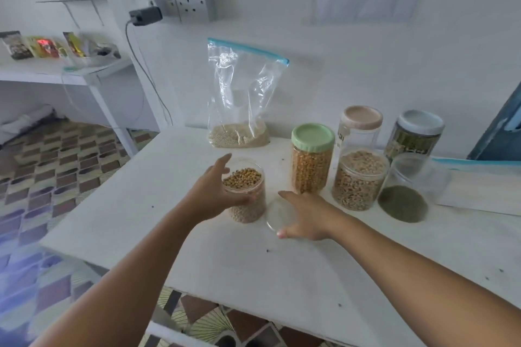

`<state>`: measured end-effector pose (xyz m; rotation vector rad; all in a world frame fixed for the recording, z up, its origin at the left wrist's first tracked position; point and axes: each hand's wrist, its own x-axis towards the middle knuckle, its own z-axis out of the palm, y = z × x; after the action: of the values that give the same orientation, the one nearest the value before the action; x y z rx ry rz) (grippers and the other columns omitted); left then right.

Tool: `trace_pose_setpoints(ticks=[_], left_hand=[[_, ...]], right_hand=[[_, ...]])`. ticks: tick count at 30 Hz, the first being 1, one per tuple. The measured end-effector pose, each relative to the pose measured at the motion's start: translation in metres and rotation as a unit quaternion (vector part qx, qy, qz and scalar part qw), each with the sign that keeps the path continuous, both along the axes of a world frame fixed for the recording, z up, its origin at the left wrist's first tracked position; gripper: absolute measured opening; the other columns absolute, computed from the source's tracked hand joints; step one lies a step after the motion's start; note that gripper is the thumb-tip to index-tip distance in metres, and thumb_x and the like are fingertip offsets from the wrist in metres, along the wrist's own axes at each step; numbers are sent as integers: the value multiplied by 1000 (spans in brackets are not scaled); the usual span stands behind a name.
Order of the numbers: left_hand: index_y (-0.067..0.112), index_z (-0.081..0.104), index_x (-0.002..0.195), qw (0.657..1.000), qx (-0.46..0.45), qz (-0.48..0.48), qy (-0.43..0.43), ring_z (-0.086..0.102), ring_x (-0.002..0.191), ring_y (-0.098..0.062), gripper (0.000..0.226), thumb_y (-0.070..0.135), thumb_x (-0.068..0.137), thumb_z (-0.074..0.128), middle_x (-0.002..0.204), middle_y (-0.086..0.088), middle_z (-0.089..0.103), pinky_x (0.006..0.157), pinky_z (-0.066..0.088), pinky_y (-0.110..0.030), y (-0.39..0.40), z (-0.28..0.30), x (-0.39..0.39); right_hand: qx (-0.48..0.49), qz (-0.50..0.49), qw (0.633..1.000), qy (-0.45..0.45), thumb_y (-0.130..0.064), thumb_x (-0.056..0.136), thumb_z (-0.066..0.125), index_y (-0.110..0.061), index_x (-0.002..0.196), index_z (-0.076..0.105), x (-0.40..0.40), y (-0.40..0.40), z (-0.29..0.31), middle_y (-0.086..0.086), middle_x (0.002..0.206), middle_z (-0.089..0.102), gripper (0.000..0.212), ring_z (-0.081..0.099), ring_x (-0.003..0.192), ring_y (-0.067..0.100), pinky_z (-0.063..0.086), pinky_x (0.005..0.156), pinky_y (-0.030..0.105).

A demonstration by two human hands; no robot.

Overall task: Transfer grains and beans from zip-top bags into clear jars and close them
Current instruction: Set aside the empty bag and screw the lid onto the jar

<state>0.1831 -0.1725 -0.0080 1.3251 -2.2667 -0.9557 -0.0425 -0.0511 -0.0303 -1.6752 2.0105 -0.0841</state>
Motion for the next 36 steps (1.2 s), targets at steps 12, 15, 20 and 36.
trace_pose_setpoints(ticks=[12, 15, 20, 36], left_hand=[[44, 31, 151, 998, 28, -34, 53, 62, 114, -21, 111, 46, 62, 98, 142, 3, 47, 97, 56, -43, -19, -15, 1], [48, 29, 148, 996, 46, -49, 63, 66, 109, -20, 112, 50, 58, 96, 142, 4, 48, 95, 57, -43, -22, -16, 1], [44, 28, 152, 993, 51, -76, 67, 65, 109, -14, 121, 55, 54, 98, 141, 2, 50, 95, 57, -39, -27, -14, 2], [36, 43, 149, 983, 79, -93, 140, 63, 115, 1, 105, 19, 62, 100, 130, 12, 61, 97, 54, -36, -40, -34, 2]], right_hand=[[-92, -33, 995, 34, -62, 71, 78, -31, 161, 7, 16, 3, 13, 9, 154, 39, 119, 36, 142, 32, 45, 106, 44], [-130, -36, 991, -3, -65, 62, 76, -36, 157, 7, 21, -1, 28, 7, 153, 38, 121, 36, 141, 31, 44, 108, 47], [-218, -47, 970, -95, -66, 66, 87, -33, 156, 13, 35, -19, 53, 7, 154, 43, 121, 43, 140, 22, 41, 112, 41], [-139, 38, 986, -82, -45, 67, 95, -27, 157, 16, 61, -84, 78, -2, 161, 42, 121, 52, 133, 16, 41, 98, 24]])
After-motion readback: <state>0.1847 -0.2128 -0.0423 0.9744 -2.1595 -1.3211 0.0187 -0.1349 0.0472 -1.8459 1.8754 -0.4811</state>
